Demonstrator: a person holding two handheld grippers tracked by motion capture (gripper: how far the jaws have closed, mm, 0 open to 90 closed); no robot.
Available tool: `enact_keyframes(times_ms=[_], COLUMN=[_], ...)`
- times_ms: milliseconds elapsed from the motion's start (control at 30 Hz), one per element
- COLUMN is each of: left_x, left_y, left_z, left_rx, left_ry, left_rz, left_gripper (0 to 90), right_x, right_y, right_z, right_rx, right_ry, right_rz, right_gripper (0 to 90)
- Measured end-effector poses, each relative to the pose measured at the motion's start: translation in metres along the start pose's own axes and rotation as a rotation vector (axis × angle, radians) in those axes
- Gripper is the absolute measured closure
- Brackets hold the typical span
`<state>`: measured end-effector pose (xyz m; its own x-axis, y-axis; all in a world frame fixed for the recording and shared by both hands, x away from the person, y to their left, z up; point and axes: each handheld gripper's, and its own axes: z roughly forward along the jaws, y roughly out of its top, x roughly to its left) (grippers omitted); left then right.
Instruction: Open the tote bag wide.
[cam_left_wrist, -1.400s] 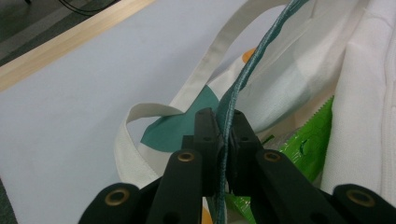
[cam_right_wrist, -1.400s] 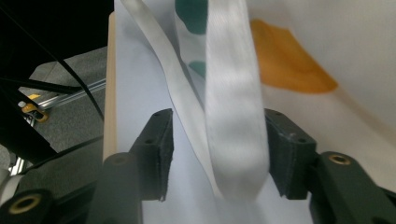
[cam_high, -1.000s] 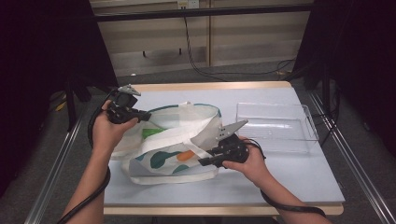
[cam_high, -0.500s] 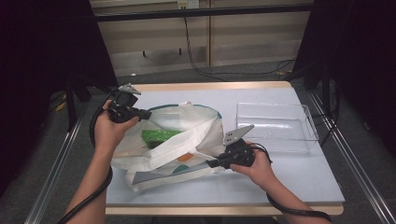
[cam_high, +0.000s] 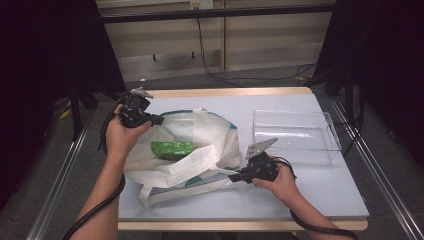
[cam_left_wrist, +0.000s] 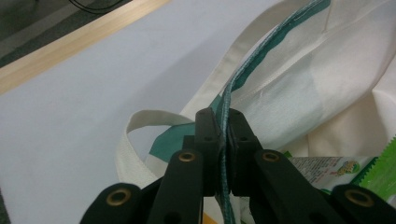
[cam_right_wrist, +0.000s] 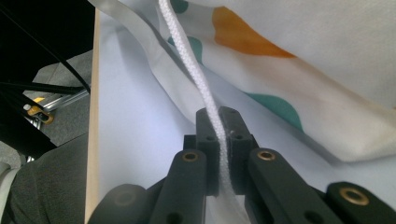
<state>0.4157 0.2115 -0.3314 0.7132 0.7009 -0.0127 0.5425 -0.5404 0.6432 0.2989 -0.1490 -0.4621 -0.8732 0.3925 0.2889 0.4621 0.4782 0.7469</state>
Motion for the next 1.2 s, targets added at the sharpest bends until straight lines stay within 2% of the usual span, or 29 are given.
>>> enact_keyframes(times_ms=[33,67,100,133,167,233,300,400,467,633,667,767,800,900,933,1000,1100,1200], left_x=[0.002,0.000,0.001,0.000,0.003,0.003,0.006,0.008,0.011,0.014,0.014,0.016,0.016,0.019,0.017,0.018,0.021,0.022], left_y=[0.001,0.001,0.002,0.002,0.003,0.003,0.003,0.002,0.002,0.002,0.002,0.003,0.003,0.004,0.004,0.004,0.003,0.003], left_z=[0.002,0.004,0.005,0.007,0.007,0.009,0.009,0.012,0.014,0.020,0.022,0.023,0.024,0.025,0.026,0.028,0.028,0.030], left_rx=[0.018,0.001,0.012,-0.002,0.022,0.012,0.030,0.015,0.031,0.042,0.035,0.048,0.041,0.064,0.050,0.040,0.062,0.071], left_ry=[0.003,0.007,0.004,0.011,0.005,0.008,-0.001,0.010,0.009,0.001,0.002,0.005,0.005,0.012,0.017,0.027,0.020,0.008], left_rz=[0.017,-0.010,0.005,-0.017,0.014,-0.009,0.006,-0.014,-0.006,-0.018,-0.030,-0.012,-0.029,-0.001,-0.027,-0.035,-0.018,-0.021], left_gripper=[85.5,85.5,85.5,85.5,85.4,85.4,85.4,85.4,85.3,85.1,85.2,85.2,85.2,85.2,85.2,85.2,85.2,85.1], right_x=[-0.001,-0.001,-0.002,-0.002,-0.003,-0.003,-0.005,-0.006,-0.006,-0.007,-0.007,-0.008,-0.008,-0.009,-0.009,-0.009,-0.010,-0.010], right_y=[-0.001,-0.002,-0.003,-0.003,-0.004,-0.005,-0.007,-0.009,-0.011,-0.013,-0.013,-0.015,-0.015,-0.017,-0.017,-0.018,-0.020,-0.021], right_z=[0.000,0.000,0.000,0.000,0.001,0.001,0.001,0.002,0.003,0.004,0.004,0.005,0.005,0.005,0.005,0.004,0.004,0.004], right_rx=[-0.001,-0.001,0.002,0.002,0.003,0.003,0.005,0.010,0.007,0.012,0.013,0.016,0.016,0.018,0.020,0.018,0.022,0.024], right_ry=[0.002,0.002,0.000,0.000,-0.001,-0.001,-0.003,-0.002,-0.002,0.001,0.001,0.004,0.004,0.004,0.006,0.006,0.008,0.005], right_rz=[0.004,0.006,0.007,0.007,0.009,0.010,0.018,0.022,0.020,0.023,0.022,0.033,0.033,0.032,0.032,0.033,0.032,0.026], right_gripper=[87.3,87.3,87.4,87.4,87.4,87.4,87.4,87.4,87.4,87.4,87.4,87.4,87.4,87.4,87.4,87.5,87.5,87.5])
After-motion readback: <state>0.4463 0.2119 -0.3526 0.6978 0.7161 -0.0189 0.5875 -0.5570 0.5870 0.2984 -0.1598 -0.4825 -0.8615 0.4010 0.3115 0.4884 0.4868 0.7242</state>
